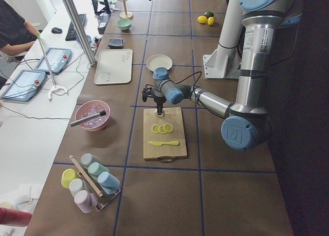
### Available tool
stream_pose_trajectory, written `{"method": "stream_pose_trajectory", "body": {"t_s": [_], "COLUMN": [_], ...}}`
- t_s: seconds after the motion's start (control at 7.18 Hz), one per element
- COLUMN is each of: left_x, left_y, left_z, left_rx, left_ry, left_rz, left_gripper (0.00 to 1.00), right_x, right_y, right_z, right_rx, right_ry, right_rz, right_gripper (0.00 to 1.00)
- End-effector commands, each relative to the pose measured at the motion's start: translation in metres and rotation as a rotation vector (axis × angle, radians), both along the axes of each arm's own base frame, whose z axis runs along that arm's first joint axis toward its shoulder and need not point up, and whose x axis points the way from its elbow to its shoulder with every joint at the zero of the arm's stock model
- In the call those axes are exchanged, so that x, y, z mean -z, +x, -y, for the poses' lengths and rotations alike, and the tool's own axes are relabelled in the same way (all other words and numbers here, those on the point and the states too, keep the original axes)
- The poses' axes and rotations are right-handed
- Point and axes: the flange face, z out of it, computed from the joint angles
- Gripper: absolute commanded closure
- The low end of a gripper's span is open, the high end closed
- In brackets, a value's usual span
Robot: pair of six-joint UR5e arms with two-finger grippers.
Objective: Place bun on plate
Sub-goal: 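Lower the left gripper onto the white bun and grasp it, then lift the white bun with the left gripper and carry it over the plate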
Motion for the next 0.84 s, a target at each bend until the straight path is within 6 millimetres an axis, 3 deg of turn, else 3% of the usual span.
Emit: {"method": "stream_pose_trajectory", "body": {"t_s": [0.0,0.28,0.7], "left_x": [0.016,0.038,0.138], "left_y": [-0.002,0.002,0.036], "left_z": [0.001,0.011,0.049], "left_rx": [0.001,0.013,0.052], "left_ry": [0.017,0.031,-0.019], "left_rz": [-0.019,-0.035,0.002], "left_gripper": [0.68,0.68,0.67], "right_x": [0.000,0.001,-0.001], "right_y": [0.001,0.003,0.006], "right_z": [0.000,-0.006,-0.009], "right_rx": [-0.001,-0.001,-0.003], "right_ry": [-0.001,-0.007,-0.020], "right_rz": [0.000,-0.002,-0.008], "right_gripper": [0.00,0.00,0.00]}}
